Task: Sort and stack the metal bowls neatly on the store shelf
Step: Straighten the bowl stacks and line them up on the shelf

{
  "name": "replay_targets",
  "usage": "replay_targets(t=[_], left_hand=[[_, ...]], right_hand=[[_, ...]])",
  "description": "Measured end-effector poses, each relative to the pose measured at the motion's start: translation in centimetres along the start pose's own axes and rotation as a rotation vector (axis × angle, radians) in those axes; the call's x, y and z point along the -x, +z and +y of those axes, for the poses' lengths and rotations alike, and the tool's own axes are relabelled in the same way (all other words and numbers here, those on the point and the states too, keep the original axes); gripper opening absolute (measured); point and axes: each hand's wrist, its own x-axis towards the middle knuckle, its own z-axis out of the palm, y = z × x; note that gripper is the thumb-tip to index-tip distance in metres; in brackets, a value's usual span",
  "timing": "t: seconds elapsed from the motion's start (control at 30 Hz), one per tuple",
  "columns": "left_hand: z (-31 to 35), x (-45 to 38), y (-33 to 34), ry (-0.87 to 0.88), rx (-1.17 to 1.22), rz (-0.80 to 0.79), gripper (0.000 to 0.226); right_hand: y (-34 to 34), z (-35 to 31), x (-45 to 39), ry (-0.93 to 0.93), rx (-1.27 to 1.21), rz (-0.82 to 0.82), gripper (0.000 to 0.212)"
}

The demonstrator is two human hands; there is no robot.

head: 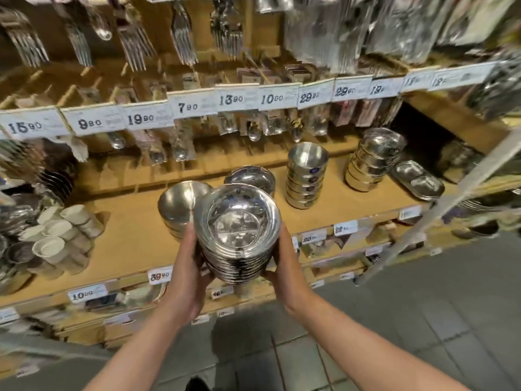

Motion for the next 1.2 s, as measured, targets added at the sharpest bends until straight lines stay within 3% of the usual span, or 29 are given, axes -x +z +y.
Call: replay_targets(t=[0.17,0.27,0.57,0.77,0.97,1.2], left_hand=[[-2.4,0.8,6.9,-0.040,-0.007,-0.046,0.066],[-3.5,1.0,11.2,-0.061,-0.048,-0.103,0.059],[-6.1,-3.3,22.3,-0.096,-0.075,-0.319,0.046],[-8.6,-10.0,27.6,-0.118,-0.039,-0.296,0.033],[-10.1,-14.3,30.3,-0.122,-0.017,-0.265,0.036],[-11.4,-16.1,31.9,-0.185,0.061,-0.090,0.033]], right_hand=[[-7.0,-1.8,1.0,0.005,0.014,0.040,0.034],[-11.3,-2.8,1.4,-0.035,0.051,0.059,0.031],[-22.6,-4.3,-2.3,-0.002,0.026,0.203,0.052],[-28.2,-5.0,-8.5,0.001,0.029,0.301,0.049],[-31.4,-5.4,-13.5,0.057,0.000,0.303,0.047],[-33.3,-5.3,-16.3,0.123,-0.029,0.284,0.038]])
